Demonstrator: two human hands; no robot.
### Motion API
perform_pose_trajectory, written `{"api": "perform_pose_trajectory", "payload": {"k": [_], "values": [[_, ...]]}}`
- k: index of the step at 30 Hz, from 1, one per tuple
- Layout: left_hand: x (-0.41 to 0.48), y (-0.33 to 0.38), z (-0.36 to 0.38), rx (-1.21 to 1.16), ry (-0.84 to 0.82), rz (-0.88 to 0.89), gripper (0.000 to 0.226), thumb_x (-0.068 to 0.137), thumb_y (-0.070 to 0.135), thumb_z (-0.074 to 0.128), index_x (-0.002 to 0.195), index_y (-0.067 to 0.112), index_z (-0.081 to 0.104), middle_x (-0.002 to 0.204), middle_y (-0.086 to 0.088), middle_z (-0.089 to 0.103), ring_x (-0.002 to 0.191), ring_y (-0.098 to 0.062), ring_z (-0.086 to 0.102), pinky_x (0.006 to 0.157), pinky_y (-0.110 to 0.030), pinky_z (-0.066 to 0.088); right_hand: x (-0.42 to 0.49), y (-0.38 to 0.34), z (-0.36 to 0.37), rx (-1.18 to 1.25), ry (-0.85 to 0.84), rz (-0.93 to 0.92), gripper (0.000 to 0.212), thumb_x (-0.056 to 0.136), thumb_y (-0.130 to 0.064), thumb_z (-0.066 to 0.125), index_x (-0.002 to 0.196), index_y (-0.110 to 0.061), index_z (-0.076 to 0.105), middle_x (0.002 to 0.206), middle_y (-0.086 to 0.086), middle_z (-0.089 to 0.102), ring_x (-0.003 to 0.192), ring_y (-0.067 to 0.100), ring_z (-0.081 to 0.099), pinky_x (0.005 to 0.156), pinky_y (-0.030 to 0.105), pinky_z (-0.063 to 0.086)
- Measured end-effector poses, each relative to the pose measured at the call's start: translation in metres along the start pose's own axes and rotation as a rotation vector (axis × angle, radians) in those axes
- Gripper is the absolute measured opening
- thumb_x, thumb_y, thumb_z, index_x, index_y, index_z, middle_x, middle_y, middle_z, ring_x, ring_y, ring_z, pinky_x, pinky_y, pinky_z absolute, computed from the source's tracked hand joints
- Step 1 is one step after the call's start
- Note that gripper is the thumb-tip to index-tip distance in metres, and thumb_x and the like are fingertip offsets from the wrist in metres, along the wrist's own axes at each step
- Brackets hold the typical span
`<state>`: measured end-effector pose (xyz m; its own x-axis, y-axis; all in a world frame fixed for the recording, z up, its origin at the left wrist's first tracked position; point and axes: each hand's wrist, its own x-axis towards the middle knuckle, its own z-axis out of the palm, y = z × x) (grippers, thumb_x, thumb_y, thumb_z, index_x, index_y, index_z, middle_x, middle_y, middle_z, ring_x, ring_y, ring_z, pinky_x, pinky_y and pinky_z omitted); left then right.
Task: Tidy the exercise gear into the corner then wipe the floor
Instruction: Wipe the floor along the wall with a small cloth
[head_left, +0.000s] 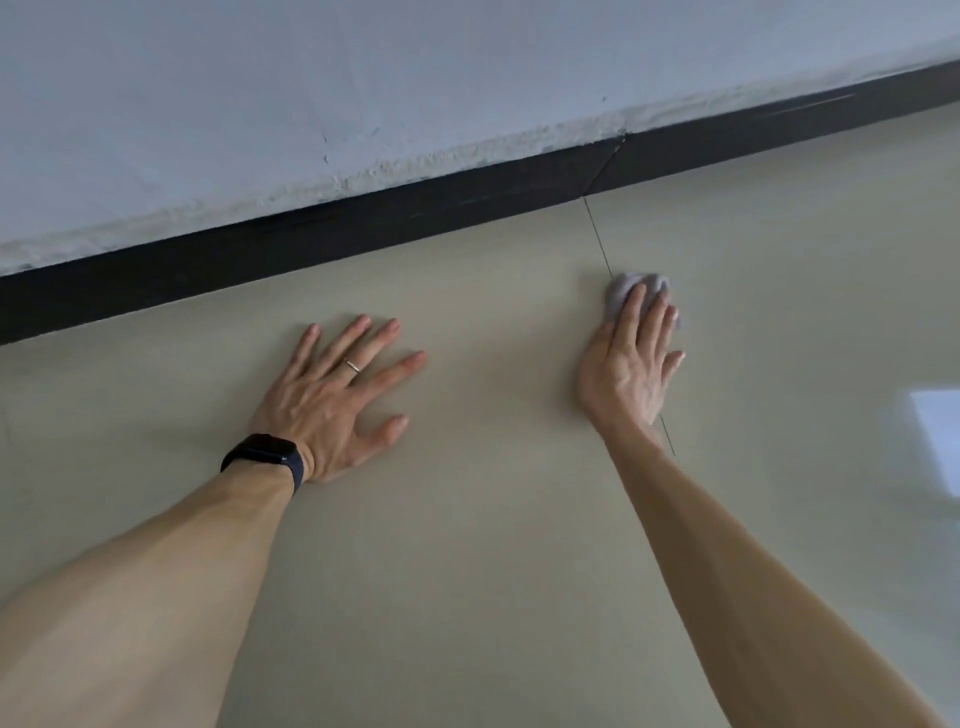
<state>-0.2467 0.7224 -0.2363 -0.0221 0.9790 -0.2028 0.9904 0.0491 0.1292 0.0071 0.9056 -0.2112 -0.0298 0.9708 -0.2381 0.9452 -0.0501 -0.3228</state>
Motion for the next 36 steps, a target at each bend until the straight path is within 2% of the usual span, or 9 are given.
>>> {"api": "perform_pose_trajectory", "payload": {"k": [4,6,9,14,16,23,28,30,36], "values": [[0.0,0.001,-0.002,-0.005,-0.001,0.001,0.068,0.088,0.064,0.032,0.153,0.044,0.025,0.166,0.008,0.007,0.153,-0.019,0.009,0.12,-0.057,0.01,-0.067,-0.019,0.029,-0.178,-0.235,-0.894,0.057,0.106,-0.028,0.037,0.16,-0.025,0.018,0.168,-0.004,0.008,0.155,0.014,0.001,0.124,0.051,0.012],[0.001,0.001,-0.004,-0.004,0.017,0.016,0.067,0.088,0.063,0.034,0.151,0.041,0.032,0.166,0.007,0.011,0.153,-0.02,0.011,0.12,-0.058,0.013,-0.051,-0.013,0.024,-0.216,-0.264,-1.104,0.057,0.104,-0.025,0.043,0.158,-0.026,0.025,0.167,-0.004,0.016,0.154,0.013,0.01,0.122,0.05,0.019],[0.005,0.0,-0.006,-0.009,0.026,0.022,0.068,0.09,0.063,0.033,0.154,0.046,0.02,0.166,0.006,0.01,0.153,-0.019,0.009,0.121,-0.056,0.01,0.016,-0.01,0.009,-0.276,-0.142,-0.904,0.057,0.106,-0.026,0.038,0.159,-0.029,0.019,0.167,-0.007,0.012,0.154,0.011,0.007,0.123,0.054,0.013],[0.002,-0.001,-0.003,-0.033,0.04,0.021,0.071,0.088,0.064,0.037,0.154,0.047,0.017,0.166,0.007,0.011,0.152,-0.019,0.011,0.121,-0.053,0.007,0.092,-0.049,-0.015,0.054,0.007,0.229,0.069,0.099,-0.016,0.033,0.161,-0.023,0.004,0.169,0.0,-0.004,0.155,0.019,-0.004,0.122,0.055,-0.001],[0.002,-0.003,-0.003,-0.033,0.047,0.015,0.072,0.088,0.065,0.038,0.154,0.048,0.015,0.166,0.007,0.01,0.152,-0.018,0.011,0.122,-0.053,0.007,0.076,-0.079,0.004,0.056,0.023,0.144,0.067,0.1,-0.018,0.034,0.161,-0.019,0.005,0.169,0.003,-0.005,0.155,0.022,-0.004,0.122,0.055,0.001],[0.001,-0.004,-0.005,-0.049,0.084,-0.006,0.071,0.087,0.065,0.039,0.153,0.048,0.02,0.166,0.009,0.013,0.152,-0.019,0.016,0.121,-0.054,0.011,0.001,-0.062,0.023,-0.297,-0.273,-1.112,0.064,0.1,-0.016,0.041,0.16,-0.025,0.019,0.168,-0.005,0.01,0.154,0.013,0.007,0.123,0.053,0.015],[0.005,-0.005,-0.003,-0.05,0.079,-0.013,0.069,0.089,0.064,0.034,0.154,0.047,0.02,0.166,0.008,0.011,0.153,-0.018,0.011,0.122,-0.053,0.007,0.061,-0.007,-0.015,-0.228,-0.108,-0.361,0.073,0.095,-0.008,0.032,0.161,-0.026,0.007,0.169,-0.003,0.002,0.155,0.021,0.003,0.121,0.061,0.014],[0.004,-0.005,-0.002,-0.051,0.052,-0.025,0.068,0.089,0.064,0.032,0.154,0.048,0.018,0.166,0.009,0.008,0.153,-0.016,0.006,0.122,-0.052,0.005,0.031,0.01,-0.014,-0.146,-0.064,-0.234,0.075,0.095,-0.005,0.035,0.161,-0.028,0.006,0.169,-0.003,-0.001,0.155,0.022,-0.001,0.12,0.062,0.013],[-0.001,-0.004,-0.002,-0.103,0.03,-0.026,0.067,0.088,0.064,0.033,0.152,0.049,0.022,0.166,0.013,0.006,0.153,-0.016,0.008,0.122,-0.051,0.004,-0.169,0.054,0.014,-0.241,-0.292,-0.812,0.08,0.086,-0.009,0.046,0.159,-0.03,0.022,0.168,-0.003,0.011,0.155,0.017,0.005,0.12,0.054,0.023]]}}
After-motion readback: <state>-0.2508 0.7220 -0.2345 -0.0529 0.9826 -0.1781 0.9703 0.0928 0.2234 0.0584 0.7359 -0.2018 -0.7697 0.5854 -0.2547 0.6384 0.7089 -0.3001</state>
